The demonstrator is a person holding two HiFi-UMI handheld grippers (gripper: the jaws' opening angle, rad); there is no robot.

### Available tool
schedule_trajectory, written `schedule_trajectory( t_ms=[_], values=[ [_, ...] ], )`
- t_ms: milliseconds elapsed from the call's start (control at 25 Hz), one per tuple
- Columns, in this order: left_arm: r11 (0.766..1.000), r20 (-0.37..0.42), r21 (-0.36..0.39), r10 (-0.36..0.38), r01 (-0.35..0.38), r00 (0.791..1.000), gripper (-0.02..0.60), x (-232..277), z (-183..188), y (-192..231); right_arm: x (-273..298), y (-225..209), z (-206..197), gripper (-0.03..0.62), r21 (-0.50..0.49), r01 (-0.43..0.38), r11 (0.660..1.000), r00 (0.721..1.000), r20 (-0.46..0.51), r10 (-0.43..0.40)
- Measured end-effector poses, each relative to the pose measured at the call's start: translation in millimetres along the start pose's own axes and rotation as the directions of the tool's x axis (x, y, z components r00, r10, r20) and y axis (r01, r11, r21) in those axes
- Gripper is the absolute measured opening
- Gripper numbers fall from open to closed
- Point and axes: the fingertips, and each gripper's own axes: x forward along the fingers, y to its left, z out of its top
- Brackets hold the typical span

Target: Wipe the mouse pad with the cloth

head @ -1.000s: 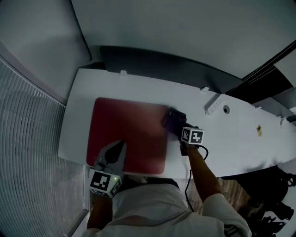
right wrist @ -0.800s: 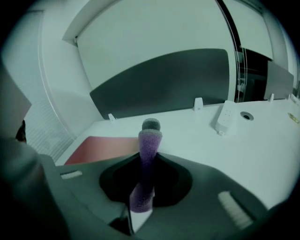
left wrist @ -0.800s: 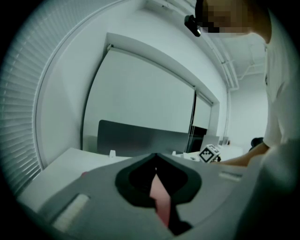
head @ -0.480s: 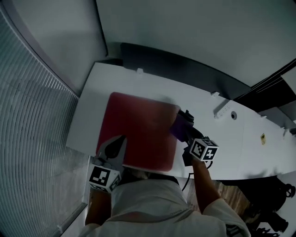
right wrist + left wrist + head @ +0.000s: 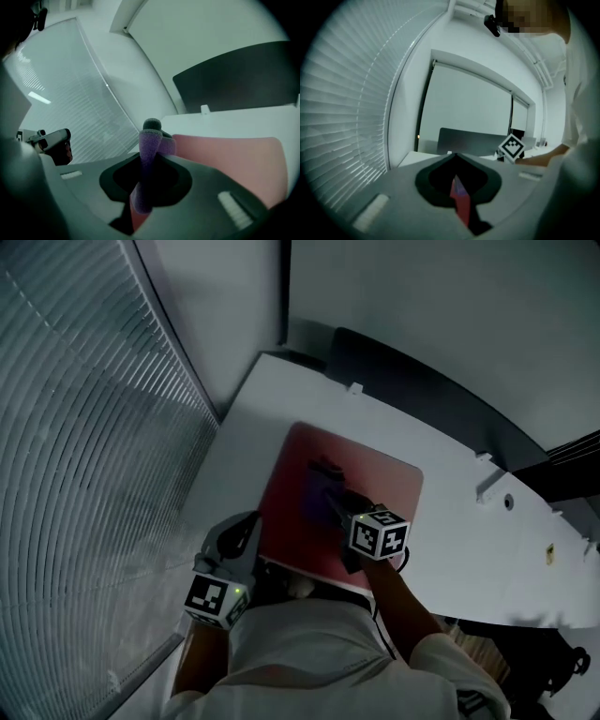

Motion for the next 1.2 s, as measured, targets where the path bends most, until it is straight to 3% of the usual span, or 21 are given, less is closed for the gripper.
schedule_trajectory(
  t_ms=[280, 480, 640, 840, 1040, 1200],
  values=[
    [0.999, -0.025, -0.016, 0.031, -0.031, 0.999, 0.003, -29.4, -14.3, 53.9, 109.9, 54.6, -21.9, 0.052, 0.050, -0.090, 0.995, 0.993, -0.074, 0.094],
    [0.999, -0.034, -0.028, 0.014, -0.015, 0.999, 0.003, -33.4, -16.5, 62.8, 146.2, 36.4, -49.1, 0.052, 0.060, 0.001, 0.998, 0.985, -0.172, 0.009],
    [1.000, -0.028, -0.019, -0.021, 0.020, 0.999, 0.003, -22.3, -13.0, 53.2, 121.4, 4.6, -64.1, 0.052, 0.052, 0.094, 0.994, 0.974, -0.214, -0.081],
    [0.998, -0.024, -0.016, -0.062, 0.062, 0.998, 0.003, -5.2, -17.6, 31.5, 80.1, -40.5, -73.8, 0.052, 0.074, 0.176, 0.982, 0.968, -0.192, -0.159],
    [0.996, -0.025, -0.017, -0.087, 0.087, 0.996, 0.003, 10.8, 3.5, -16.8, 19.9, -76.9, -75.9, 0.052, 0.109, 0.227, 0.968, 0.961, -0.186, -0.204],
    [0.994, -0.020, -0.007, -0.113, 0.113, 0.993, 0.003, 27.5, -1.1, -50.9, -15.5, -114.8, -85.1, 0.052, 0.143, 0.257, 0.956, 0.957, -0.174, -0.231]
  ],
)
